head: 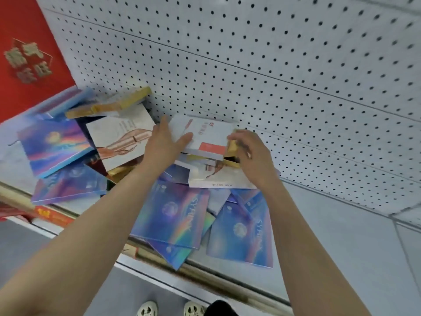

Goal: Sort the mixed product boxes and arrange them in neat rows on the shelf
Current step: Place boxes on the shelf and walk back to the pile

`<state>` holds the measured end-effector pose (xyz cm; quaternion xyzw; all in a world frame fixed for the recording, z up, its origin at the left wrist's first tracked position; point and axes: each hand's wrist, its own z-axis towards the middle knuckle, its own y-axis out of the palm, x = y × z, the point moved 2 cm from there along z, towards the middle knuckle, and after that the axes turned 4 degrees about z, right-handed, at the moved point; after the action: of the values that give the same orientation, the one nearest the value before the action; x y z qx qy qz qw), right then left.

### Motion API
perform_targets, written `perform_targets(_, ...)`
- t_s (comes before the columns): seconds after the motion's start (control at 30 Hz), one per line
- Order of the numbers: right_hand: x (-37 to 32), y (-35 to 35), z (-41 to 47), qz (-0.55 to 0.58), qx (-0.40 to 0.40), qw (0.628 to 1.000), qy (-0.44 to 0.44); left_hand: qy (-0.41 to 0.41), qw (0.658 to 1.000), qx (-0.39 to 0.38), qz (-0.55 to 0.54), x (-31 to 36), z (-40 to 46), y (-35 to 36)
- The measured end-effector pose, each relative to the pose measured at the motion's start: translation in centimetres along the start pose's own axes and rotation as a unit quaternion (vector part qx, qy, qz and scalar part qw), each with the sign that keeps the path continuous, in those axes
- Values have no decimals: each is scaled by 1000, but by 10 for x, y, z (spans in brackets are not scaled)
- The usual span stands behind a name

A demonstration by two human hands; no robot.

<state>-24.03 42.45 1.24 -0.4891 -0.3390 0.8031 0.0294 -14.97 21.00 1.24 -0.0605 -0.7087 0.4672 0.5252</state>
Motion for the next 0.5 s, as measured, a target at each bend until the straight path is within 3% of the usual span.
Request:
perform_targets(0.1, -1, 0, 2, 15, 56, 991, 123, -27, 998, -9, -59, -1, 1, -20)
perform_targets(0.2, -3, 2, 0, 12, 48, 981, 186, -91, 983, 17, -162, -30, -9, -38)
perform_targets(0.33, -15, 10, 5, -33, 25, 981, 188, -208, 862, -61, -457, -81, -40, -49)
perform_targets(0.5, -25, 19, 16, -76, -8, 972, 222, -204, 822, -77, -525, -108, -67, -52)
